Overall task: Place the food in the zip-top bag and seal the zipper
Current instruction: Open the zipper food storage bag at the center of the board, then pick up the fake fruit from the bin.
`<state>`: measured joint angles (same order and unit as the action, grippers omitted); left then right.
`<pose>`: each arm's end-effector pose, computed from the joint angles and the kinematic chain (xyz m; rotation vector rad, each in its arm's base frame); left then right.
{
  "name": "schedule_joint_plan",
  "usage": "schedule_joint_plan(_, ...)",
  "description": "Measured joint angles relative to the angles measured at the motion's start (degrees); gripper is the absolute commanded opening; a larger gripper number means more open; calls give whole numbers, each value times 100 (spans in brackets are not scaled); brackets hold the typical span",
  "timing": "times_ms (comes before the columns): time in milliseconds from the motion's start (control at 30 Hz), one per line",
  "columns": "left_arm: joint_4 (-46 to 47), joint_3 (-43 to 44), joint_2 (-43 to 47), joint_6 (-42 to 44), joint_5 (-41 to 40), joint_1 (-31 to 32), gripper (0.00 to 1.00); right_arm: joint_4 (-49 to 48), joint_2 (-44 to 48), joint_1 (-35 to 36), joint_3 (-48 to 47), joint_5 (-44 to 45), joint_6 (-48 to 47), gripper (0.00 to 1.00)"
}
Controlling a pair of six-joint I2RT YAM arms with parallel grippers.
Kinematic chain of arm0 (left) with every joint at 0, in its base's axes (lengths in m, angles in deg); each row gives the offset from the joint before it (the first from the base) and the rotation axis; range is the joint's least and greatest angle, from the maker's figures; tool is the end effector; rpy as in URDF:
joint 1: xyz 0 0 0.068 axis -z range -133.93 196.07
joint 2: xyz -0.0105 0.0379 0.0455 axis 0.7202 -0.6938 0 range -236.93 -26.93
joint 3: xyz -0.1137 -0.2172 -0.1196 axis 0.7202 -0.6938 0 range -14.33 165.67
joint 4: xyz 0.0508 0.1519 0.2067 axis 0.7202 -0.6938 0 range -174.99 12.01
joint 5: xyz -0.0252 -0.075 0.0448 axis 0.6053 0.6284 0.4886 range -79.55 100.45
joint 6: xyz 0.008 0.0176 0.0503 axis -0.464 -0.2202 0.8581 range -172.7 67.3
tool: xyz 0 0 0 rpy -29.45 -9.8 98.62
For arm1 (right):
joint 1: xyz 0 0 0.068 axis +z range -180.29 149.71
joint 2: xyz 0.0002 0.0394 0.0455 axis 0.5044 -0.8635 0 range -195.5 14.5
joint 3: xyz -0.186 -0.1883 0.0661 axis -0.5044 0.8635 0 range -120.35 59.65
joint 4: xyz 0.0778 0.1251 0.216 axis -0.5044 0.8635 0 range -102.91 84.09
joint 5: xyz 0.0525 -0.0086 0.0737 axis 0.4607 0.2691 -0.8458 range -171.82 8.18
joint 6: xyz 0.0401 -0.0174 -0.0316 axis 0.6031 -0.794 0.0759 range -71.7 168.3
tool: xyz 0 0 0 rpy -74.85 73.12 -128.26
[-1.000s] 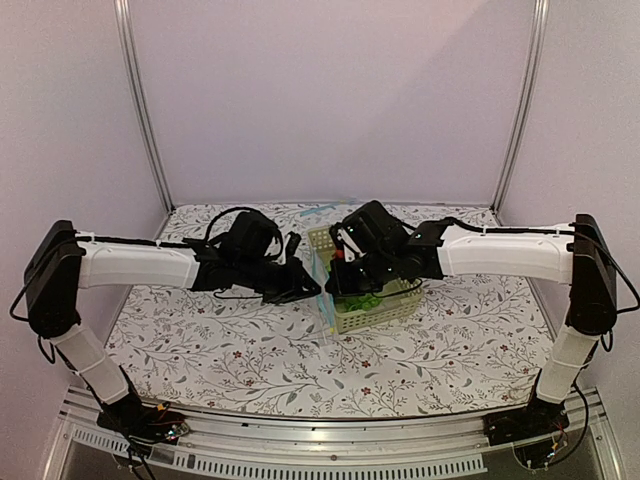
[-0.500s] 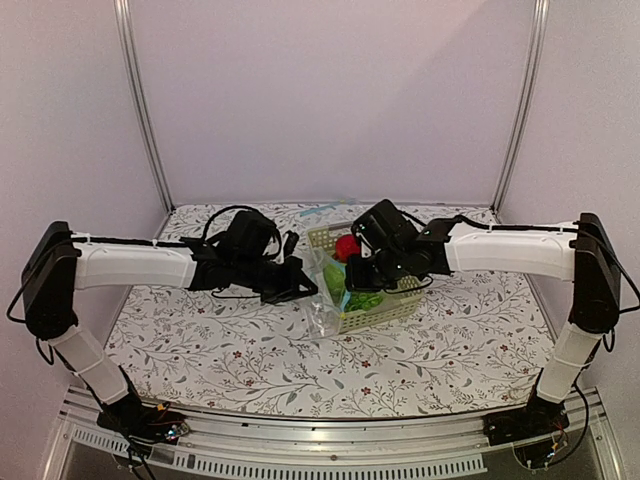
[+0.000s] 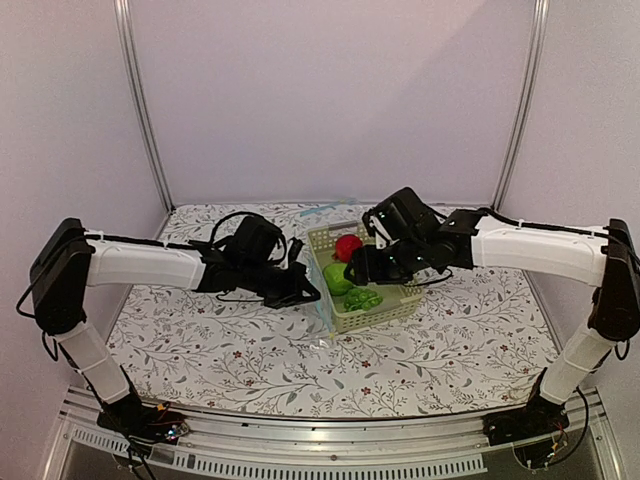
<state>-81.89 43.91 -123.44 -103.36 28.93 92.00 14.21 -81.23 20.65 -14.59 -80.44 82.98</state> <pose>0.2418 -0.2660 0.1988 0.0796 2.5882 -1.1346 0.2331 0.2858 0.2600 -0.3458 2.5010 0.6257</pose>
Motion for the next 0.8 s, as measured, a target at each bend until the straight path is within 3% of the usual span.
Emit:
schedule_joint_plan(200, 17, 72, -20, 2, 39, -4, 0, 402, 282, -221, -26, 170, -195, 78)
schedule_joint_plan(467, 24, 87, -22, 0, 52, -9, 0, 828, -577, -450, -216, 79, -581, 86)
schedule_joint_plan(800, 24, 87, -26, 0, 61, -9, 0, 931, -1558, -450, -973, -461, -999, 81)
